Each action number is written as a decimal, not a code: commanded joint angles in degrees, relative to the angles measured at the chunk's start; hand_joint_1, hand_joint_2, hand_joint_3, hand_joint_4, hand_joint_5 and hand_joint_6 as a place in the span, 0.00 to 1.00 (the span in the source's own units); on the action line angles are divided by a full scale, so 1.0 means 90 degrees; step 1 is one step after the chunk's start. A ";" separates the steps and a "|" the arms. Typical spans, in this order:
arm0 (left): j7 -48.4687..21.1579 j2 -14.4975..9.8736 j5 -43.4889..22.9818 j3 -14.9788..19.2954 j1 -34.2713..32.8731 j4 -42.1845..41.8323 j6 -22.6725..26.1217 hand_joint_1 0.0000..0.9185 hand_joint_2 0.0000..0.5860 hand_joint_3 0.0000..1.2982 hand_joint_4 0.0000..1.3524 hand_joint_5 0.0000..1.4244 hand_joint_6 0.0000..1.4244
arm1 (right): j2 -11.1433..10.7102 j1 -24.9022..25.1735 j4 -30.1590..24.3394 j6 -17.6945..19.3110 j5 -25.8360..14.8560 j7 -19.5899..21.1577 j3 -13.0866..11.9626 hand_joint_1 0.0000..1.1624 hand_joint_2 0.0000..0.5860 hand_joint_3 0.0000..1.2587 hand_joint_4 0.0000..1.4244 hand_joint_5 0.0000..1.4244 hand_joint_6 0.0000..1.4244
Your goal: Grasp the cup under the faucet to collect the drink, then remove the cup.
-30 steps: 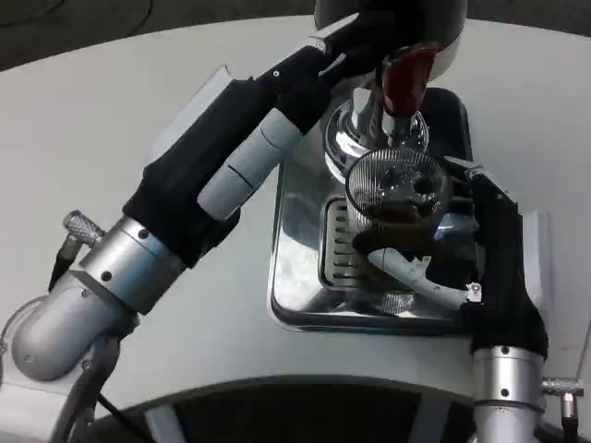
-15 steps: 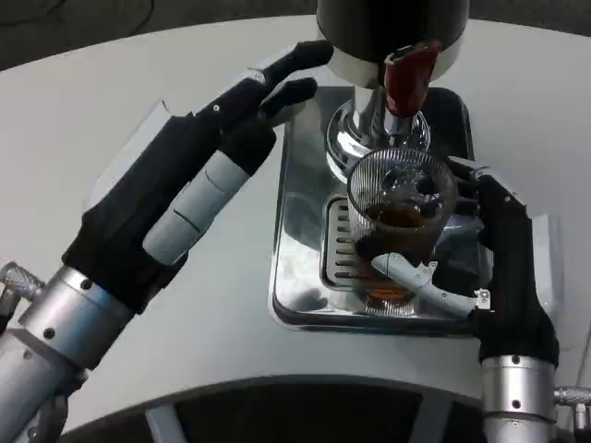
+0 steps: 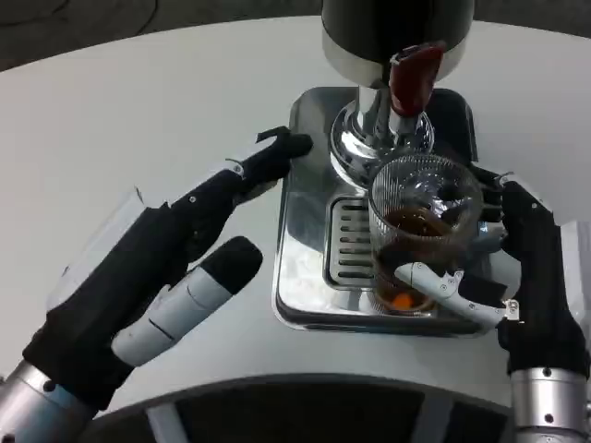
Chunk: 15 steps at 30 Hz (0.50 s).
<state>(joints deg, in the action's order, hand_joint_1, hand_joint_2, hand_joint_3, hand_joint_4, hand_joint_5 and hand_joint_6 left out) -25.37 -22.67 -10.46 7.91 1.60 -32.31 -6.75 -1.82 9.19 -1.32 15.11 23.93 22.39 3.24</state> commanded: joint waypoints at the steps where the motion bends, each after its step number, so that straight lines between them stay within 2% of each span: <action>1: -0.0119 -0.0128 0.0102 0.0050 0.0406 -0.0134 -0.0338 0.04 0.16 0.15 0.00 0.06 0.04 | -0.0117 -0.0215 -0.0451 0.0206 -0.0258 -0.0270 -0.0073 0.86 0.20 0.64 0.59 0.71 0.68; 7: -0.0256 -0.0232 0.0009 0.0160 0.0901 -0.0184 -0.0610 0.04 0.16 0.15 0.00 0.07 0.04 | -0.0395 -0.0522 -0.0828 0.0260 -0.0703 -0.0890 -0.0176 0.86 0.20 0.64 0.59 0.71 0.68; 15: -0.0437 -0.0303 0.0017 0.0175 0.1324 -0.0205 -0.0921 0.04 0.16 0.16 0.01 0.07 0.04 | -0.0611 -0.0925 -0.1283 0.0235 -0.1209 -0.1554 -0.0365 0.85 0.20 0.64 0.59 0.71 0.68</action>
<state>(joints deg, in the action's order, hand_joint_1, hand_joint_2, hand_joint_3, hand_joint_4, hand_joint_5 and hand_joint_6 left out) -28.20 -24.60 -10.70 9.20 11.39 -33.64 -12.92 -6.98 2.33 -9.75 15.16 14.88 9.63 0.55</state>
